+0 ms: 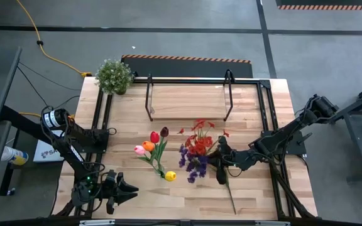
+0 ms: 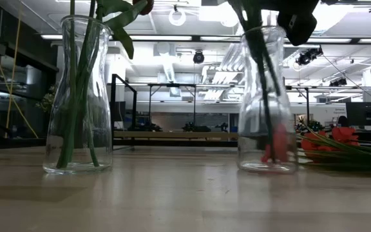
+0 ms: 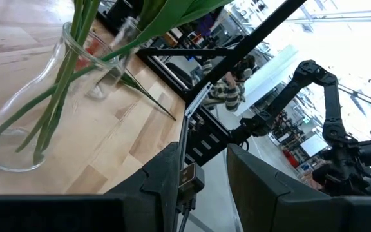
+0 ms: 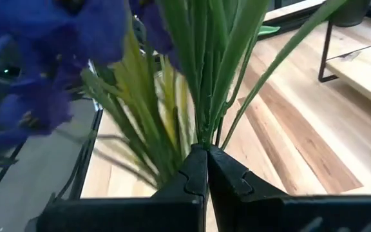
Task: Pick and place flowers into a vace then onto a shelf
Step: Put the right red flower into the right transparent vase
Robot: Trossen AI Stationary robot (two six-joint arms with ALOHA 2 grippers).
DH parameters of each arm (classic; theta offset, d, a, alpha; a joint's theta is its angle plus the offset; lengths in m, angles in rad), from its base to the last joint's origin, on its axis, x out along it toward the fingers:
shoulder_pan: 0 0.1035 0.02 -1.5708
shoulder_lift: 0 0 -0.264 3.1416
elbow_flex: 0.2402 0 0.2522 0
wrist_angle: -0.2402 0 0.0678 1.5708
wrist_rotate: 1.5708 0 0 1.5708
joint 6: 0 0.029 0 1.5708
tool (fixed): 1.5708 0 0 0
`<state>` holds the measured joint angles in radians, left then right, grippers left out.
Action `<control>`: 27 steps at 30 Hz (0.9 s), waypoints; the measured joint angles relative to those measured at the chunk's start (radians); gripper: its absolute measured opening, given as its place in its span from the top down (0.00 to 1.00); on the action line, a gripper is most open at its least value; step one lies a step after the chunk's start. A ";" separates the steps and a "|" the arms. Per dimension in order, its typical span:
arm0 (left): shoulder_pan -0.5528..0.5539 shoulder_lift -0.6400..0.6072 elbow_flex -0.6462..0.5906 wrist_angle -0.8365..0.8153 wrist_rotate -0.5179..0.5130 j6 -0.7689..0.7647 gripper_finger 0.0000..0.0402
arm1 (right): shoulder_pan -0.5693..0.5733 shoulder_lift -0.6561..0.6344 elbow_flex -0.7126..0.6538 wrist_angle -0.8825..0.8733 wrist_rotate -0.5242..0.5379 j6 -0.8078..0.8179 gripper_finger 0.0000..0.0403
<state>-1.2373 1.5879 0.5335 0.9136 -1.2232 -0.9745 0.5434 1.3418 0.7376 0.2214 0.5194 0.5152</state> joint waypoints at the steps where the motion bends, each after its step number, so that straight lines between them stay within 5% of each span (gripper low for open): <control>1: 0.000 0.000 0.000 0.000 0.000 0.000 0.59 | 0.000 0.000 0.000 0.000 -0.006 0.000 1.00; 27: 0.000 0.000 0.000 0.000 0.000 0.000 0.59 | 0.000 0.000 0.000 0.001 -0.127 0.007 1.00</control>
<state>-1.2377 1.5879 0.5335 0.9135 -1.2231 -0.9749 0.5430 1.3418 0.7376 0.2222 0.3921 0.5221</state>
